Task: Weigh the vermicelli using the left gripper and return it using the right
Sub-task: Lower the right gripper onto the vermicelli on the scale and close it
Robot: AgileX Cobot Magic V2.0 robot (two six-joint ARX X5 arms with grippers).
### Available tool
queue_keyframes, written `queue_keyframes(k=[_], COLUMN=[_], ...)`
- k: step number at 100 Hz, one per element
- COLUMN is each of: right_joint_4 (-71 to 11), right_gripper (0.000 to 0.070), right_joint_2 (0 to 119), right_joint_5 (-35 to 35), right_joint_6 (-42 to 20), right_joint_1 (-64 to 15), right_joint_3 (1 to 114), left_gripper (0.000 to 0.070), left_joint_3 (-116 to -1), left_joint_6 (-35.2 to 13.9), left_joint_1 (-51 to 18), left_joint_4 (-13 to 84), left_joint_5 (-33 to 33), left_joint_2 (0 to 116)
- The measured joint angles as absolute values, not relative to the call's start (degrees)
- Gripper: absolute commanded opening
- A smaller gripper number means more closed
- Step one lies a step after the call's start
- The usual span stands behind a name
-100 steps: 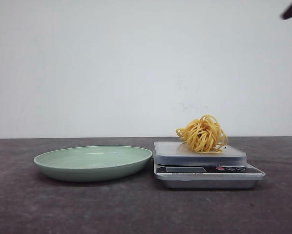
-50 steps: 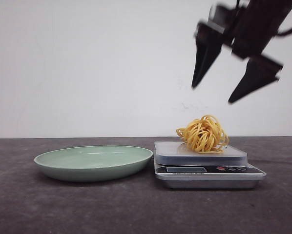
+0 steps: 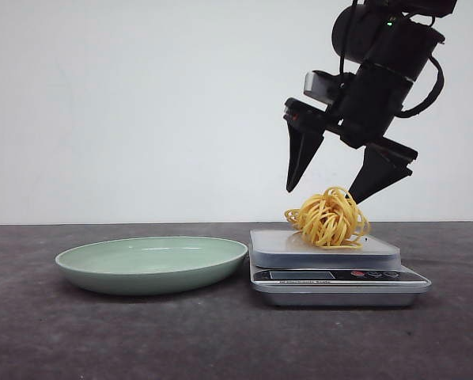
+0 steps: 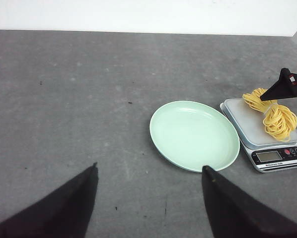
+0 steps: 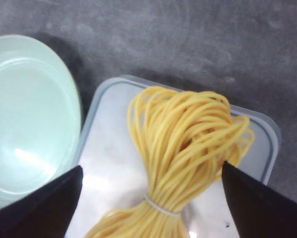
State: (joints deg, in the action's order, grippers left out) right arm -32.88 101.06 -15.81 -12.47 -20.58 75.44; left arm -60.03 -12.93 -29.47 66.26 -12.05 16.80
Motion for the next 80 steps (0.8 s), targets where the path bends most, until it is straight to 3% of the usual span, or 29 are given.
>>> queue_keyframes(k=[19, 30, 55, 71, 75, 77, 80], right_joint_4=[-35.2, -35.2, -36.5, -37.3, -37.3, -37.4, -37.4], right_gripper=[0.0541, 0.046, 0.045, 0.0192, 0.0094, 0.0013, 0.0], right_joint_2=[102.7, 102.7, 102.7, 102.7, 102.7, 102.7, 102.7], right_joint_5=[-14.1, -13.3, -12.5, -11.9, -11.9, -11.8, -11.7], right_joint_6=[-12.5, -12.5, -13.4, -13.7, -13.8, -13.8, -13.8], right_joint_1=[-20.6, -20.9, -21.8, -23.0, -23.3, -23.4, -23.6], right_joint_3=[75.4, 75.5, 75.5, 75.5, 75.5, 75.5, 75.5], left_gripper=[0.0387, 0.0387, 0.0388, 0.0388, 0.0388, 0.0388, 0.0388], left_joint_3=[-60.0, -60.0, -60.0, -60.0, -60.0, -60.0, -60.0], left_joint_6=[-12.9, -12.9, -12.9, -12.9, -12.9, -12.9, -12.9], left_joint_1=[-29.5, -29.5, -29.5, -29.5, -29.5, -29.5, -29.5], left_joint_4=[66.2, 66.2, 66.3, 66.6, 66.7, 66.8, 66.8], left_joint_5=[-12.1, -12.1, -12.1, -12.1, -12.1, -12.1, -12.1], left_joint_2=[16.8, 16.8, 16.8, 16.8, 16.8, 16.8, 16.8])
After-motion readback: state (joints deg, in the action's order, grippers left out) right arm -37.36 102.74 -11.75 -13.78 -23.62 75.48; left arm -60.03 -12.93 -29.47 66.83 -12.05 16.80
